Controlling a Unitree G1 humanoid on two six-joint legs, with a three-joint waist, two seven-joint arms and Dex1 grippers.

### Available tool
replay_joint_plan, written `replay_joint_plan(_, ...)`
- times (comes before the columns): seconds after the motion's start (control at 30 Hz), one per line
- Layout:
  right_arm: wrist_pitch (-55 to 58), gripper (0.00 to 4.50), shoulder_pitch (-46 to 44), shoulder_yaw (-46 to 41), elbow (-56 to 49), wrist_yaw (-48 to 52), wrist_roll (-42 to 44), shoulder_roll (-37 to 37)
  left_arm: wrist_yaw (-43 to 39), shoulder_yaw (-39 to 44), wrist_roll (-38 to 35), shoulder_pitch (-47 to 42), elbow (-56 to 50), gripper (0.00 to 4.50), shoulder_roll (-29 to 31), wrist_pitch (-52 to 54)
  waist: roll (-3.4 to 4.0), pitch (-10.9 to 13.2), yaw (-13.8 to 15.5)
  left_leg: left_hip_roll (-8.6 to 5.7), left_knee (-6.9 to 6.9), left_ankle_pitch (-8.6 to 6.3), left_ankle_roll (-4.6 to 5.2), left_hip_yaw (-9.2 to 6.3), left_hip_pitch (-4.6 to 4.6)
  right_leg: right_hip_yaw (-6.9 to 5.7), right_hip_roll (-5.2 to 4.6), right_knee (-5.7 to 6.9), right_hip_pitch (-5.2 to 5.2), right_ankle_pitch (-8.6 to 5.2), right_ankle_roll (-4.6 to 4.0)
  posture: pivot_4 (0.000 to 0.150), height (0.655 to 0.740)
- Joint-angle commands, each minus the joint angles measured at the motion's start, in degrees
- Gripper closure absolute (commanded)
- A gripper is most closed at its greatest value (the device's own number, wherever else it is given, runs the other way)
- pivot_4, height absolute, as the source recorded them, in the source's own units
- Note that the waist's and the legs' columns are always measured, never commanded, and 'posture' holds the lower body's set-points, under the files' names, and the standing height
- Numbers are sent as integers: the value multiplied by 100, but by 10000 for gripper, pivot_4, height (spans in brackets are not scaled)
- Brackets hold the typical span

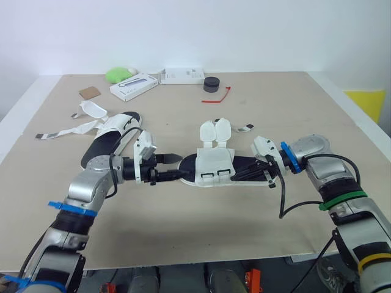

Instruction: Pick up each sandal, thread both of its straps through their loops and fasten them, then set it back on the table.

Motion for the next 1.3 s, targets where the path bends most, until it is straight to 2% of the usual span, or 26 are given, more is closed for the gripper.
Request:
replay_joint_plan(0.03, 77, 45000, 118, -51, -2, 219, -204, -69, -283, -62, 206, -258, 407, 29534, -57, -326, 0, 0, -3, 0, -2, 0, 0, 0, 0, 0, 0, 0, -1, 0, 0, 1500, 7400)
replay_joint_plan(0.17, 159, 45000, 179, -109, -111, 217, -205, -63, -435, -225, 588, -626, 1163, 44555, -237, -775, 0, 0, 4, 0, -4, 0, 0, -1, -3, 0, 1, 0, -3, -3, 2, 1500, 7400)
replay_joint_plan(0.3, 246, 45000, 270, -155, -254, 219, -194, -84, -670, -477, 1064, -914, 1779, 44555, -362, -1335, 0, 0, 1, -2, -2, 0, 0, -2, -6, 0, 0, 0, -3, -2, 4, 1500, 7400)
replay_joint_plan(0.5, 312, 45000, 314, -246, -311, 213, -242, -46, -860, -513, 1365, -1322, 2528, 44555, -618, -1723, 1, 0, 5, -2, -5, 0, 0, -3, -9, 0, 1, 0, -4, -7, 8, 1500, 7400)
replay_joint_plan(0.67, 352, 45000, 336, -296, -358, 168, -253, -6, -1048, -690, 1710, -1237, 2678, 44555, -651, -2137, 1, 0, -1, -3, -6, 0, 0, -3, -7, 1, 1, 0, -4, -7, 8, 1500, 7400)
replay_joint_plan(0.93, 405, 45000, 385, -336, -446, 131, -261, 4, -695, -808, 2075, -862, 2704, 44555, -870, -2538, 2, -5, 5, -3, -6, 0, 0, -4, -5, 1, 0, 0, 0, -8, 10, 1500, 7400)
replay_joint_plan(1.23, 652, 45000, 412, -384, -579, 178, -237, -77, 110, -888, 2614, -657, 2842, 44555, -887, -2956, 6, -15, 12, -5, 0, 0, 0, -4, 21, 1, -2, 0, 31, -7, 10, 1500, 7400)
replay_joint_plan(1.3, 1005, 38348, 478, -332, -797, 214, -61, -233, 139, -889, 2584, -486, 2620, 45000, -862, -2876, 9, -24, 12, -5, 1, 1, 1, -4, 29, 2, -2, 1, 39, -7, 10, 1500, 7400)
